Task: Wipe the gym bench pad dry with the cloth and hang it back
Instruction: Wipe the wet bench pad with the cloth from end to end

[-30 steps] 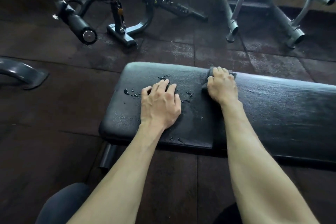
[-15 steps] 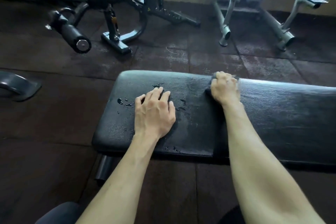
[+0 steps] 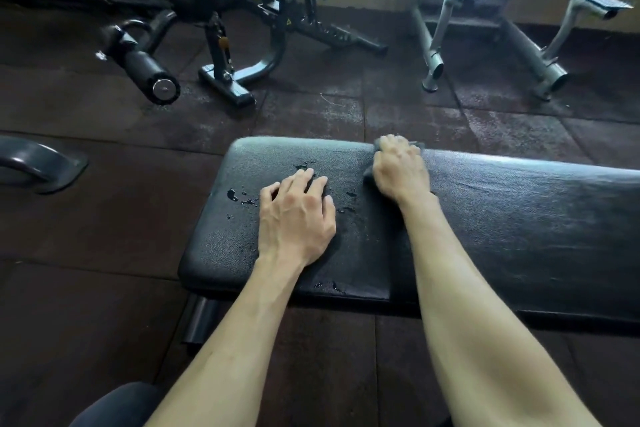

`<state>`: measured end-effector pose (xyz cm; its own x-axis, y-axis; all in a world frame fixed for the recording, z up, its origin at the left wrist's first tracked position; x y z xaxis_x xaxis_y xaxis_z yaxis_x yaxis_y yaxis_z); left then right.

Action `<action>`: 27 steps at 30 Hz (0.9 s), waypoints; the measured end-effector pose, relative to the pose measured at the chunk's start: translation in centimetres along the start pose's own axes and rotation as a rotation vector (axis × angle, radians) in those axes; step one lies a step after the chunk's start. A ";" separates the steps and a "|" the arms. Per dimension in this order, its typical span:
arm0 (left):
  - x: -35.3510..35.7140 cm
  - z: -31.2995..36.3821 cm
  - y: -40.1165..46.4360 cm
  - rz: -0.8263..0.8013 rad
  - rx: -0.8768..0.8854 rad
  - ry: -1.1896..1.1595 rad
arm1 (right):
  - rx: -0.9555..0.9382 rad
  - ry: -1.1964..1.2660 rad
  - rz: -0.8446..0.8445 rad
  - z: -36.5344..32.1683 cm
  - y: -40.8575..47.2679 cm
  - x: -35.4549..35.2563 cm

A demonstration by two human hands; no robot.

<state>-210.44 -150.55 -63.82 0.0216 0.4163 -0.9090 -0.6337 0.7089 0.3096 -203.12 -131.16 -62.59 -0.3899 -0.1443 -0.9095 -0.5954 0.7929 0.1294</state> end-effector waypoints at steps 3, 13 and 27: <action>0.0 0.0 0.0 0.002 -0.002 0.003 | -0.133 -0.023 -0.035 -1.9 -2.3 0.9; -0.2 -0.1 0.1 0.006 -0.001 -0.021 | 0.000 -0.019 -0.024 0.5 -1.6 -0.1; -3.6 -3.4 -0.9 -0.018 -0.022 -0.163 | 0.030 -0.034 -0.011 0.1 -7.5 -0.9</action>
<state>-212.57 -154.61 -61.71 0.1568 0.4919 -0.8564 -0.6489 0.7051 0.2861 -198.25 -136.89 -62.81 -0.3587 -0.1333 -0.9239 -0.5782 0.8087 0.1078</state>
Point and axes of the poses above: each hand's wrist, its own y-axis towards the middle knuckle, its own x-axis out of the palm, z = x × y, the point moved 8 cm from there along y, towards the middle knuckle, and after that the axes turned 1 degree about -z, right-handed, at the moved point
